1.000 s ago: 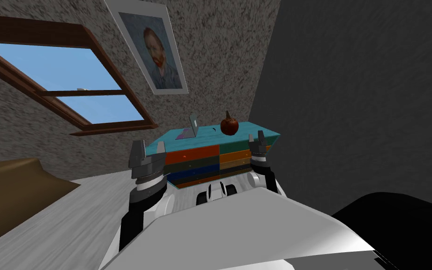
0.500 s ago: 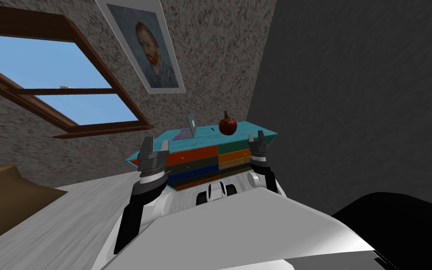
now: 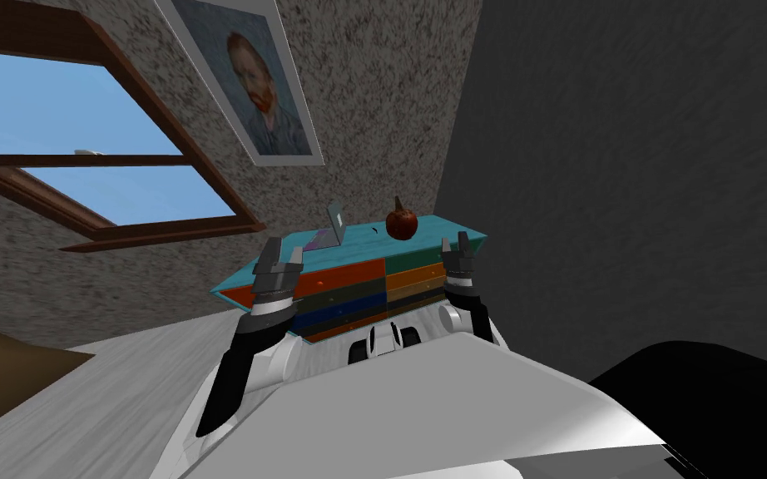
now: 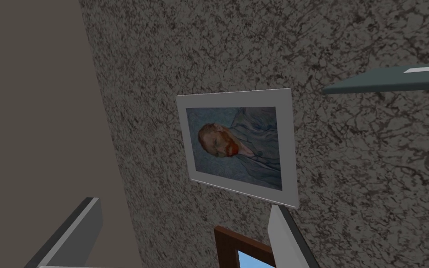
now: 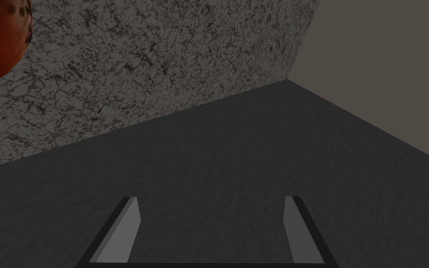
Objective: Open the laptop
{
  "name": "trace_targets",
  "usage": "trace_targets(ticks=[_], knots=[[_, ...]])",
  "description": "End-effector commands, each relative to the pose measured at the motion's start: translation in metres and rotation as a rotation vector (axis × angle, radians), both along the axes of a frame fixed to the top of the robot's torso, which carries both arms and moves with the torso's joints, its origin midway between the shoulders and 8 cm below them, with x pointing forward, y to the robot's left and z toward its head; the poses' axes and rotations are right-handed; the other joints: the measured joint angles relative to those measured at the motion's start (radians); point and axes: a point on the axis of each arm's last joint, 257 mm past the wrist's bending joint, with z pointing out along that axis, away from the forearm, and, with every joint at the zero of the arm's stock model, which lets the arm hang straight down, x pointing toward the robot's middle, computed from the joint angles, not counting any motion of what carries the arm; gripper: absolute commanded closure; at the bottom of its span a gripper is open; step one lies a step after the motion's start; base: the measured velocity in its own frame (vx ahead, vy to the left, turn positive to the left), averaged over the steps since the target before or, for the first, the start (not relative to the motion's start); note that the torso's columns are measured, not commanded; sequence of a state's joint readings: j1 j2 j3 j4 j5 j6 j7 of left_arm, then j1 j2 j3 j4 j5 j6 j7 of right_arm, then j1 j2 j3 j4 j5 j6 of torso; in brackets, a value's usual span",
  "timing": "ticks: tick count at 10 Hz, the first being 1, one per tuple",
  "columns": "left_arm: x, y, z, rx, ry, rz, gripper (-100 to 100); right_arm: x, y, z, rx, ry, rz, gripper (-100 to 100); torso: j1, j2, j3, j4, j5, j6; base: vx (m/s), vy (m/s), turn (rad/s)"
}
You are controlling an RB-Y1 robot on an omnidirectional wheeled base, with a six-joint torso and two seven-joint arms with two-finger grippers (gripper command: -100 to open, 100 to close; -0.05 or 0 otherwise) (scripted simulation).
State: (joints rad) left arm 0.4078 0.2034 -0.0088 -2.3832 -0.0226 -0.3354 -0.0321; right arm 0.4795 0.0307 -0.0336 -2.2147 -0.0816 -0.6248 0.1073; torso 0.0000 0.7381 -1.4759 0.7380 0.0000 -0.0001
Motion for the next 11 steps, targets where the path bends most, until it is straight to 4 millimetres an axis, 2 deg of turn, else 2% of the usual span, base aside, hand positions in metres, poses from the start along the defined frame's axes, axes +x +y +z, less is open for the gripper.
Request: trace_targets(ticks=[1, 10, 11], knots=[[0.01, 0.001, -0.002, 0.013, 0.036, 0.002, -100, 0.0, 0.0, 0.0, 0.0, 0.0, 0.0, 0, 0.0, 0.0, 0.0, 0.0, 0.0, 0.0, 0.008, 0.002, -0.036], [0.045, 0.007, -0.002, 0.072, 0.156, 0.02, -100, 0.0, 0.0, 0.0, 0.0, 0.0, 0.0, 0, 0.0, 0.0, 0.0, 0.0, 0.0, 0.0, 0.011, 0.002, -0.068], [0.049, 0.009, -0.007, 0.07, 0.178, 0.027, -100, 0.0, 0.0, 0.0, 0.0, 0.0, 0.0, 0, 0.0, 0.0, 0.0, 0.0, 0.0, 0.0, 0.011, 0.003, -0.052]])
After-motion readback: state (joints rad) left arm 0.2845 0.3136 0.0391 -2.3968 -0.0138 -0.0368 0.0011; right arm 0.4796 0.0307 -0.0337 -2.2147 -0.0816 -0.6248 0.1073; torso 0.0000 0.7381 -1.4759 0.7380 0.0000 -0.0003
